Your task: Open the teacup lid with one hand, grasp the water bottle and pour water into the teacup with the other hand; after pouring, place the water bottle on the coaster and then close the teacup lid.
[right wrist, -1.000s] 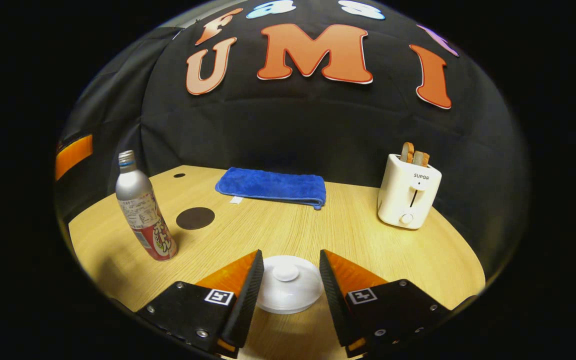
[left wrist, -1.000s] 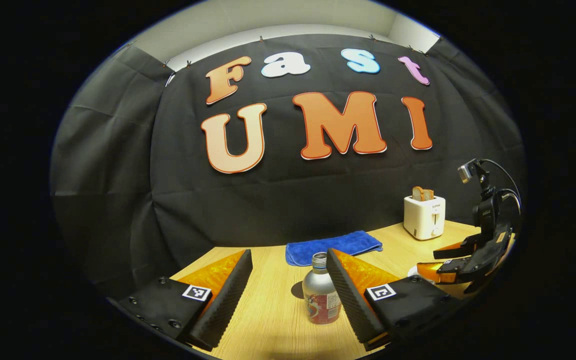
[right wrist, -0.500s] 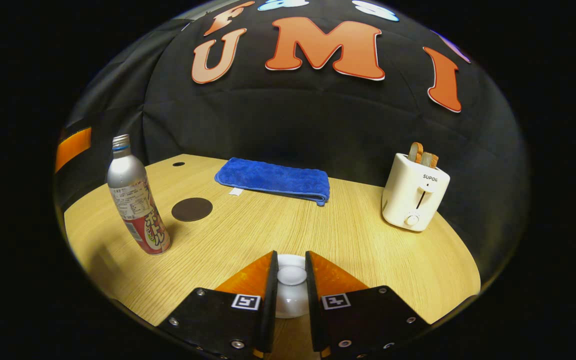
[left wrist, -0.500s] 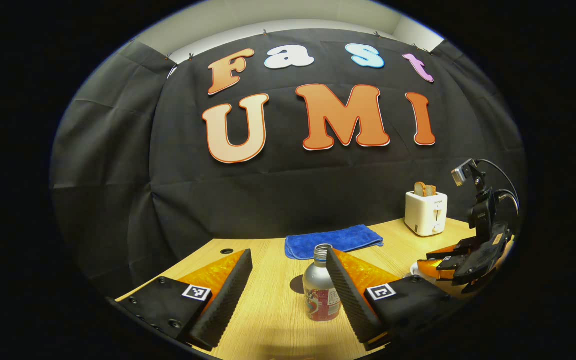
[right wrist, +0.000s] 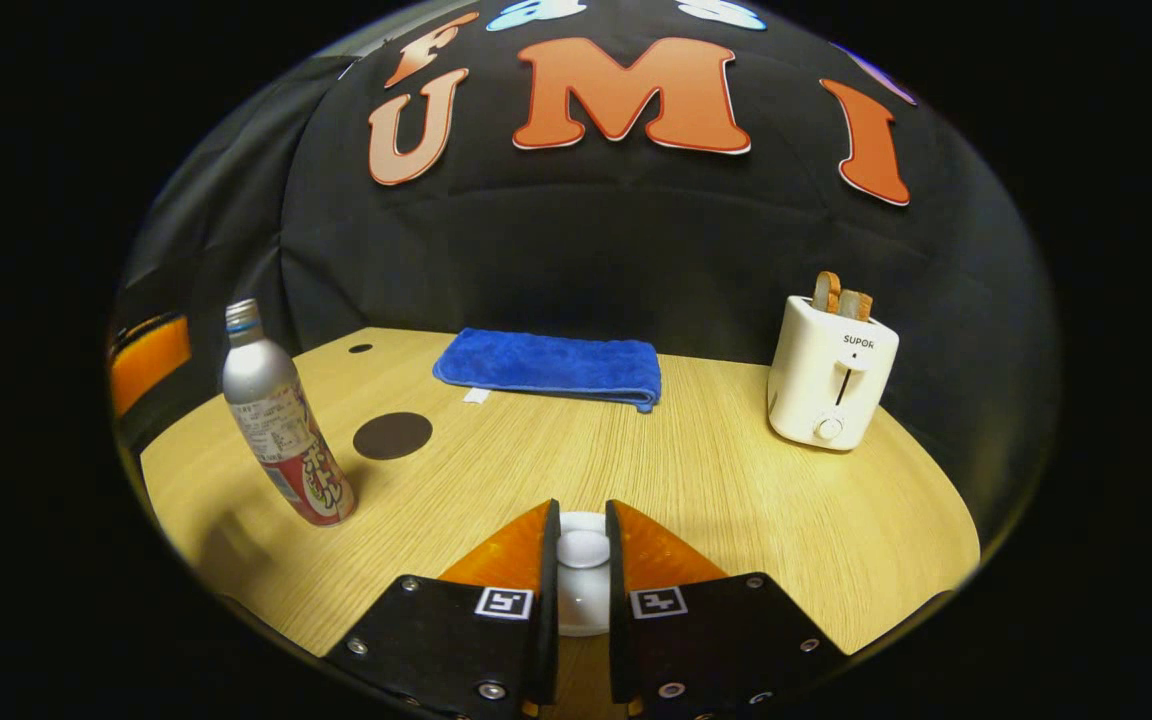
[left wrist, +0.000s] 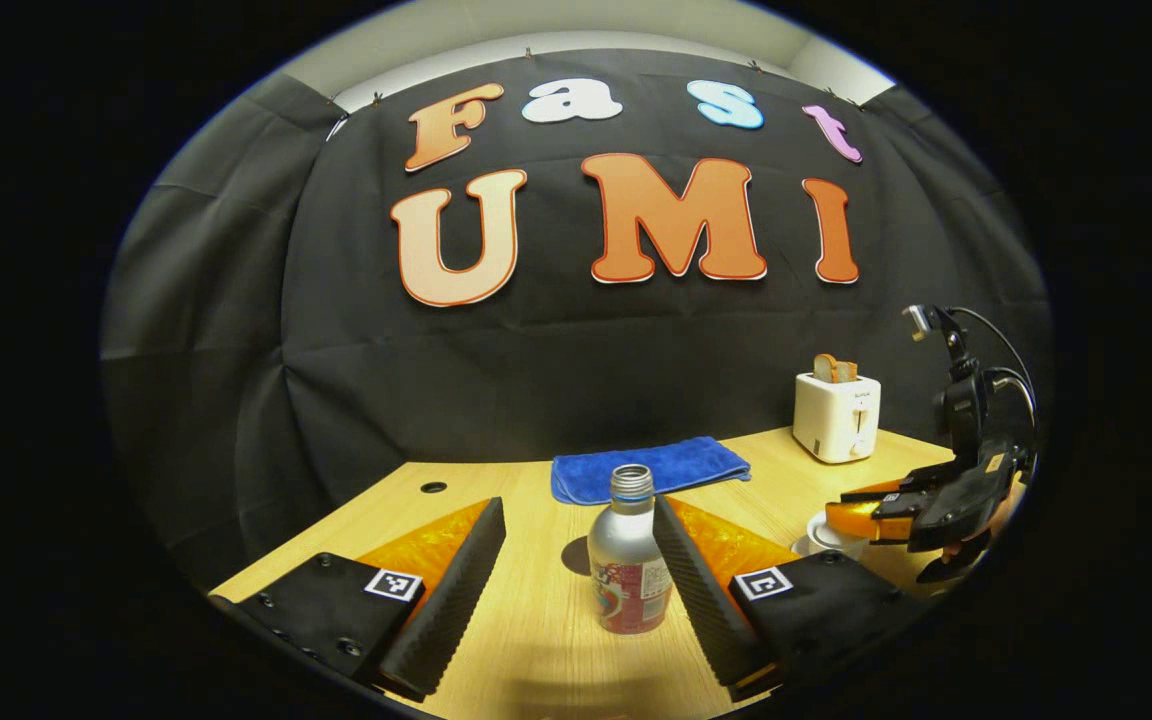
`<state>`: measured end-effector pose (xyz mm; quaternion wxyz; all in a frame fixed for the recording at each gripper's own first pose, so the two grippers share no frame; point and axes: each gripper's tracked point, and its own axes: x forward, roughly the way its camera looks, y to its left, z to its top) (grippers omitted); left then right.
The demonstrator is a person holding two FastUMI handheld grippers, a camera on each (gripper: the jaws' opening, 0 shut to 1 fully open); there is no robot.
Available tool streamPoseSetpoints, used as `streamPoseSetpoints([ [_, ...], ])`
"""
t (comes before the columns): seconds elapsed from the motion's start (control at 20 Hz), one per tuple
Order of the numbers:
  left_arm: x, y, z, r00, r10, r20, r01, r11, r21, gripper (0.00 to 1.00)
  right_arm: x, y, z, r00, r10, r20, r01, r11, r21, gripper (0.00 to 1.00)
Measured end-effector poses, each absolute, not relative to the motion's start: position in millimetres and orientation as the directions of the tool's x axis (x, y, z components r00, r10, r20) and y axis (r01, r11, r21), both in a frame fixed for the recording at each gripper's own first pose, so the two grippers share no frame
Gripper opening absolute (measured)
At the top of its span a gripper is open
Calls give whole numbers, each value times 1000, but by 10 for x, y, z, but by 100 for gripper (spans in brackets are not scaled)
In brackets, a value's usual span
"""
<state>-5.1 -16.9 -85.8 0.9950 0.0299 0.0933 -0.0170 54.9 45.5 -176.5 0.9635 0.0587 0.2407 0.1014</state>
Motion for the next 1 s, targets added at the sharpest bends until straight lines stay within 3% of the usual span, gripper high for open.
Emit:
streamPoseSetpoints([
  [0.55,155,-409,-1574,948,-78,-308,93,995,37,98,432,332,-1401,901,230,-367,-163,965,205,21],
  [1.0,262,-464,-2292,862,-94,-498,126,992,31,96,372,74,-1214,929,185,-321,-121,970,209,21],
])
